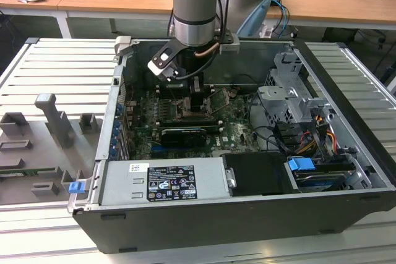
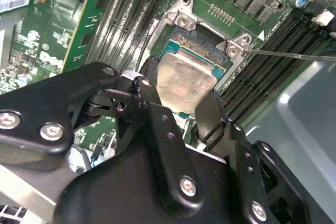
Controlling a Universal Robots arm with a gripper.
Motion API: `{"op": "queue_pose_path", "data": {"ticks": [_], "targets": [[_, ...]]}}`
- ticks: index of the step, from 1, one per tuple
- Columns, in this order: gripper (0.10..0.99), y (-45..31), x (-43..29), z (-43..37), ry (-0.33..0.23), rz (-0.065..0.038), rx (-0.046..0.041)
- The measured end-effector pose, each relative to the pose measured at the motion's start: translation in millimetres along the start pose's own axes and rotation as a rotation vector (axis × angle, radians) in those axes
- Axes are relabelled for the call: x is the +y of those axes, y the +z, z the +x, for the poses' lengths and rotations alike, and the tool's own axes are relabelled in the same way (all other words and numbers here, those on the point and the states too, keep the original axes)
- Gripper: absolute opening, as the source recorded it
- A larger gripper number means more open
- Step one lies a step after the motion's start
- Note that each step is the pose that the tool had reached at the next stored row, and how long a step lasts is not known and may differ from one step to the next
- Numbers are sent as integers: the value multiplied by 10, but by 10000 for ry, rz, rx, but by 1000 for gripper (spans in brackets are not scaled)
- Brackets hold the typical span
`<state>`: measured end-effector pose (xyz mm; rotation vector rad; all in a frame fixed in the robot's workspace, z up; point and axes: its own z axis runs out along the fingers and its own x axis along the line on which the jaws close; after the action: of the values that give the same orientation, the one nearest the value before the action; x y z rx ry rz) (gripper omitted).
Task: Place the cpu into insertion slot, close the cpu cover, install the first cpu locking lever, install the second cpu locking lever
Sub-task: 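Place the cpu into insertion slot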
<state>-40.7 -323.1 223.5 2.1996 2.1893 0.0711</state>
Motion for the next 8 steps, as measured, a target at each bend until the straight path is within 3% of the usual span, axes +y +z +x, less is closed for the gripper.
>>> {"op": "queue_pose_path", "data": {"ticks": [8], "targets": [[529,90,-25,35,80,-6,-6]]}}
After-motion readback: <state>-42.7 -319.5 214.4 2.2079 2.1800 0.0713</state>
